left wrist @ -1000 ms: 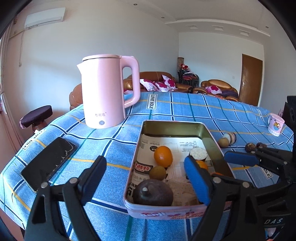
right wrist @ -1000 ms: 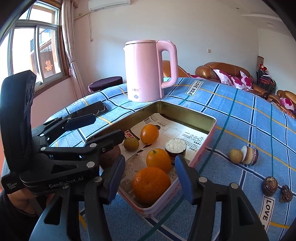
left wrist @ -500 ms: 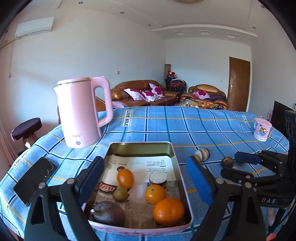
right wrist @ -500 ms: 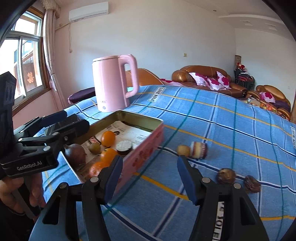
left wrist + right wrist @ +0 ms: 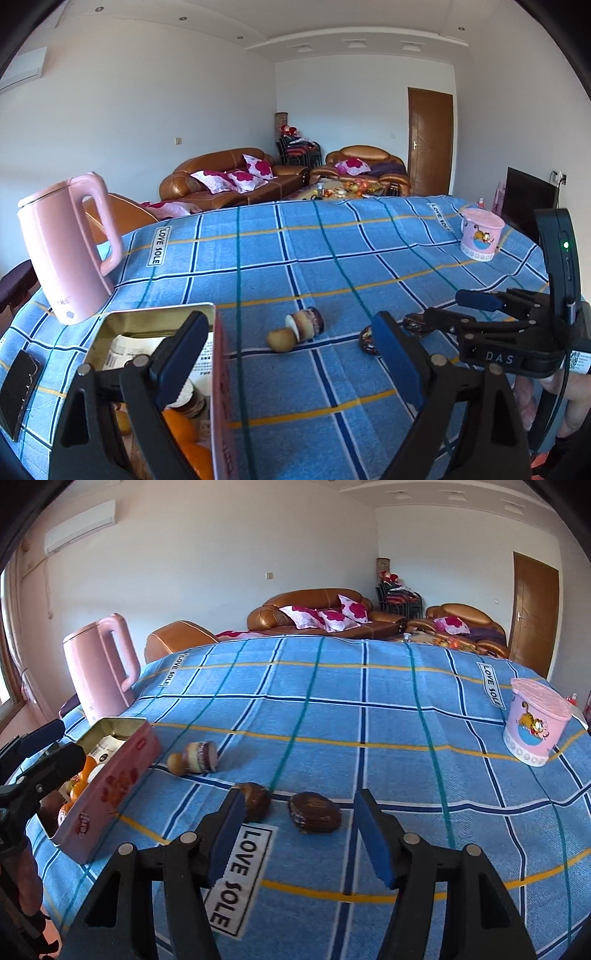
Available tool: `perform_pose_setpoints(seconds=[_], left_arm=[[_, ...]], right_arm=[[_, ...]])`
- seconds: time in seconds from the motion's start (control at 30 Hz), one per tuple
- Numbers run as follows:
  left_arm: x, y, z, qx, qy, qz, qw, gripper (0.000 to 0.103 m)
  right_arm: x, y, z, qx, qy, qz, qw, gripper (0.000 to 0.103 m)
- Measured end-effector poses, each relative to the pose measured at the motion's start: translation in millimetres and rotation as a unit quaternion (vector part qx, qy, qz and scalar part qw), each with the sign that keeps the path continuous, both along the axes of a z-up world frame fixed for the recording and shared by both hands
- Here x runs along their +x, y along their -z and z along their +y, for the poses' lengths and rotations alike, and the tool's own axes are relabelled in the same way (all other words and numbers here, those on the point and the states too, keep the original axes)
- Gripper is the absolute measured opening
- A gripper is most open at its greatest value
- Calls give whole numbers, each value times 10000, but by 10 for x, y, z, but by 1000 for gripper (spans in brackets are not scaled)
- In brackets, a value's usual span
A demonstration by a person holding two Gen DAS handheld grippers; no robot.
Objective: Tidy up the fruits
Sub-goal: 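Grasp a dark brown round cake with the right gripper while the left grasps a brown round pastry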
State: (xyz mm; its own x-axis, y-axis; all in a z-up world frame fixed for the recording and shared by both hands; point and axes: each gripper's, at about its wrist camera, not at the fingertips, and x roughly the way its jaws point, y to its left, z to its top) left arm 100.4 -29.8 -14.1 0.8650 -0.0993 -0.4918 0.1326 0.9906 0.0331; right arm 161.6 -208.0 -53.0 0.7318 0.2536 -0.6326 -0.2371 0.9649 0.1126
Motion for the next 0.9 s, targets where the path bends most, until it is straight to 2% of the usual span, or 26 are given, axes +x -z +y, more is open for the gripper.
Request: perform_pose_setpoints(seconds=[0.33,0.43,0.47,0.53,0.7,0.9], left_arm=[[438,240,-84,-86,-70,585,9982,92],[458,272,-79,-106,-66,634,9979,92],[461,282,-85,-98,-61,647,9978,92],[471,298,-110,-94,-9,683,9976,92],[487,338,-243,-167,269,832,9960,90],[595,451,-499,-143,619,1147,9914,80]], right_arm=[[285,123,39,43,-54,461,9989,63],[365,214,76,-15,-89,654,9978,55],[380,257,78,-7,-97,716,9974,50],[430,318,67,174,-186,941,9952,44],[390,301,54,171,-192,895,9957,42],[352,283,-160,-7,200,817,9965,42]])
